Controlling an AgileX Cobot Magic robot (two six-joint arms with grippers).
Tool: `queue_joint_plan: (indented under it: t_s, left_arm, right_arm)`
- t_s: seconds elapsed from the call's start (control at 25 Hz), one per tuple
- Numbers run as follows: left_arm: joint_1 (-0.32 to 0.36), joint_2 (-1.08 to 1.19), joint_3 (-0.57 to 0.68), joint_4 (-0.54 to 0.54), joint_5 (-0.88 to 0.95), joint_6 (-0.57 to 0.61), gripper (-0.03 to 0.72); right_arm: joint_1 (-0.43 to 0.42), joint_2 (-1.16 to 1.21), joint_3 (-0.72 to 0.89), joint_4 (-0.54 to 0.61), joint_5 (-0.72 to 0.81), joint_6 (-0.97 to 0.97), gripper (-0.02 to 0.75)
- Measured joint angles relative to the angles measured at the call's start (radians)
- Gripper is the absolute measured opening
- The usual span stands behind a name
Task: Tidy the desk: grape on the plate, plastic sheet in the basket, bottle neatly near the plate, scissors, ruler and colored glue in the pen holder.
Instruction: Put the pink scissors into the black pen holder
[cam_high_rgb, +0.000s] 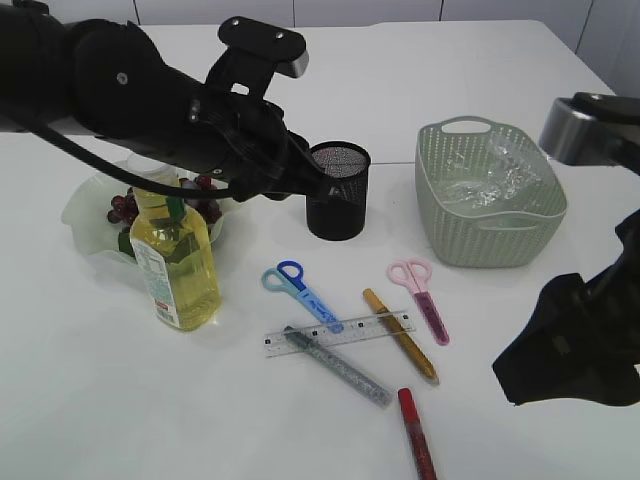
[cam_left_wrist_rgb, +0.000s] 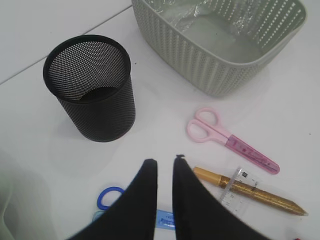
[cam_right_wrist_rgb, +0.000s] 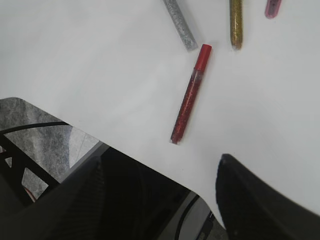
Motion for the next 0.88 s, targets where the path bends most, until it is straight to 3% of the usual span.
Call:
queue_joint_plan:
  t_s: [0.64, 0.88]
  left_arm:
    - [0.0, -0.065, 0.0, 0.002, 0.224, -0.02, 0.076]
    - [0.015, -0.16, 0.0, 0.061, 0.342, -0.119, 0.081]
  right_arm:
    - [0.0, 0.0, 0.0, -0.026, -0.057, 0.002, 0.512]
    - [0.0, 0.018, -0.022, -0.168, -0.072, 0.091, 0.512]
